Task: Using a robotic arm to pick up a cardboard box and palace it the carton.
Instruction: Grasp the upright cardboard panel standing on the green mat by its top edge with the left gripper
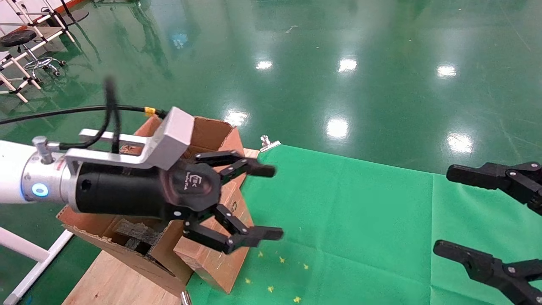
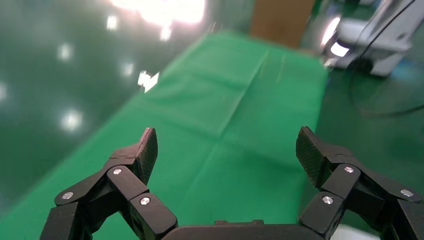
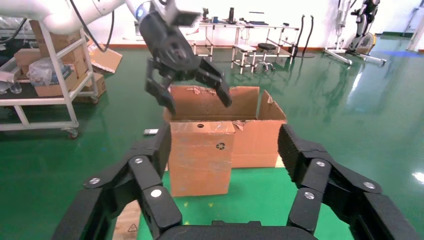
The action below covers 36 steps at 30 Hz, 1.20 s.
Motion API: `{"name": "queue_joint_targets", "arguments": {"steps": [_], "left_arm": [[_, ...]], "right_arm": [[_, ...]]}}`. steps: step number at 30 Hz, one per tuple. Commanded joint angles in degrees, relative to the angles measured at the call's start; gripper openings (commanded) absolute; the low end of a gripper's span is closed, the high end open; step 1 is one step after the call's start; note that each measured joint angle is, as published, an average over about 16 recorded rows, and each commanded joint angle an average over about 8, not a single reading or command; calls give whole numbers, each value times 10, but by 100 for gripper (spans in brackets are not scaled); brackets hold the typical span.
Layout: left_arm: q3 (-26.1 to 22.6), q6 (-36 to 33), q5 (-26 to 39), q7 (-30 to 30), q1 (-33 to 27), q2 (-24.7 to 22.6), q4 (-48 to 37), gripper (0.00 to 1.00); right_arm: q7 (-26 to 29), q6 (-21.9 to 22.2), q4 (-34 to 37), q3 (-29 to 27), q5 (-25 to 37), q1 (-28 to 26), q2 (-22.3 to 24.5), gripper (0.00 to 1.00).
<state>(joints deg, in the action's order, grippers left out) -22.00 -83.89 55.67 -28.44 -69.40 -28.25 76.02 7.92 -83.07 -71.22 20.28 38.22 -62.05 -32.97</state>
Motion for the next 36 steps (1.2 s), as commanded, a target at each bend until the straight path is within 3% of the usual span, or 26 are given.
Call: {"name": "queue_joint_targets", "arguments": {"steps": [1,6,16,22,30,36], "left_arm": [[-13,2,31,-37,-17,12,9,100],[-44,-16,95,-101,-58,27,18,100],[-50,-25,108,-110,-69,27,6,100],[-76,-41,169,-179,-121,22,5,100],[-157,-65,281,-316,-210,1,7,100],[-235,-69,299,-383,-254,-11,4,100]], "right_arm": [[0,0,0,0,0,0,0,0],[0,0,0,0,0,0,0,0],[0,0,0,0,0,0,0,0],[0,0,0,0,0,0,0,0],[0,0,0,0,0,0,0,0],[0,0,0,0,0,0,0,0]]}}
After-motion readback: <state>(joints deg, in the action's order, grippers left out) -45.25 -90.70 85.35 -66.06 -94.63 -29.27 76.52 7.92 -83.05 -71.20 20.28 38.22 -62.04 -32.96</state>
